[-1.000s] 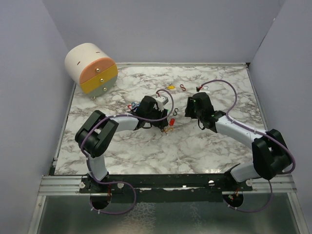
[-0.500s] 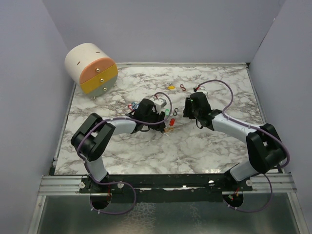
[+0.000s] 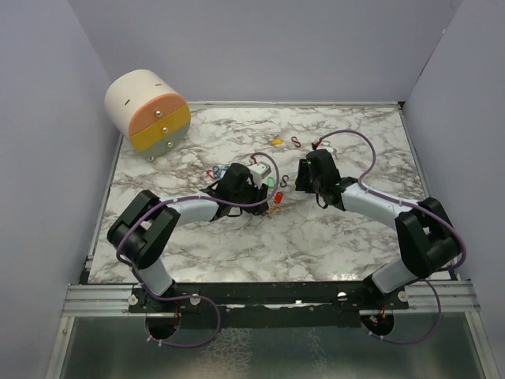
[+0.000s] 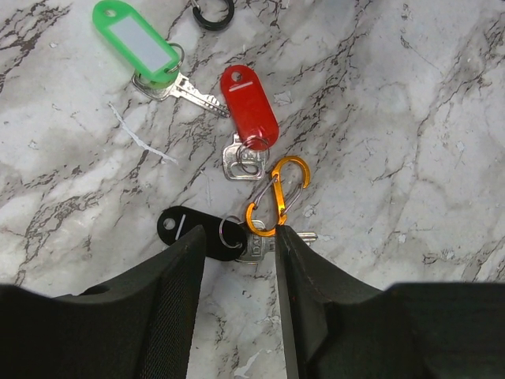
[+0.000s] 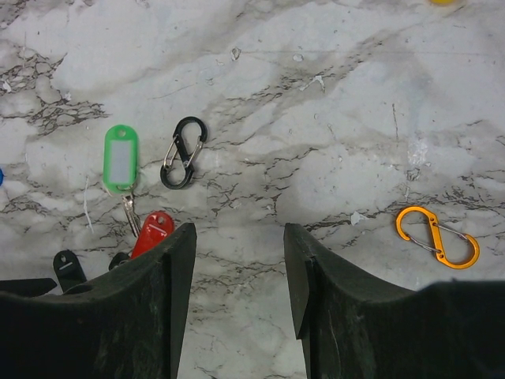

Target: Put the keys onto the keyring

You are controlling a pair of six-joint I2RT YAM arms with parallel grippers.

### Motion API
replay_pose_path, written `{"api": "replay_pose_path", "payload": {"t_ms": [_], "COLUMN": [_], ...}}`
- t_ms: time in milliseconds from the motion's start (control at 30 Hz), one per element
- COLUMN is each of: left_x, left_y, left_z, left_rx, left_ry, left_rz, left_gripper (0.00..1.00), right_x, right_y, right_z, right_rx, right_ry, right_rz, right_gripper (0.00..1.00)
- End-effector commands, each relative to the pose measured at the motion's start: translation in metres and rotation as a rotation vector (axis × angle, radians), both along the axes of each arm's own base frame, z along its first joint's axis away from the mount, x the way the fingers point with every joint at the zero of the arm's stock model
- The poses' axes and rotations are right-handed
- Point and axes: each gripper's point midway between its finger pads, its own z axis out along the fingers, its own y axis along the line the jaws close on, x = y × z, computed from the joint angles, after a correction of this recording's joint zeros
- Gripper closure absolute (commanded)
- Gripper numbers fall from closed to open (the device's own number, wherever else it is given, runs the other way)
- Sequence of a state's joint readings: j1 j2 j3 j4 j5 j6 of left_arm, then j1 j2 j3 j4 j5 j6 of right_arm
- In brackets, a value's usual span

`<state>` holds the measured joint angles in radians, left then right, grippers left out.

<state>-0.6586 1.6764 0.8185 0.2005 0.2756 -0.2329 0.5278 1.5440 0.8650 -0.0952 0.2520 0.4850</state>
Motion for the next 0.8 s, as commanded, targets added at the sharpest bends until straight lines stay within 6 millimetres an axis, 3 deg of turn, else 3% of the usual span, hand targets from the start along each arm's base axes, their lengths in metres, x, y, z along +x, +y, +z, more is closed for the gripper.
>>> {"api": "replay_pose_path", "payload": {"t_ms": [0,633,767], "left_x": [-0.001,0.001,-0.001], "left_y": [-0.001,-0.002,-0.002], "left_z": [0.0,-0.02,-0.023], "left_rx": [0.002,0.027,0.031], "left_ry": [-0.014,0.015,0.021], "left_rz": [0.008,0.016,0.015], "left_gripper": [0.58,0.64,0.69], "right_x": [0.014,0.017,0.016], "right_y": [0.008,0.009,0.009], "right_z": [0.014,0.01,0.009], "right_rx": [0.04,0.03,0.029], "right_ry": [-0.041,-0.038,-0.034], "right_rz": [0.003,0.007,0.007], "right_gripper": [0.52,0.52,0.52]}}
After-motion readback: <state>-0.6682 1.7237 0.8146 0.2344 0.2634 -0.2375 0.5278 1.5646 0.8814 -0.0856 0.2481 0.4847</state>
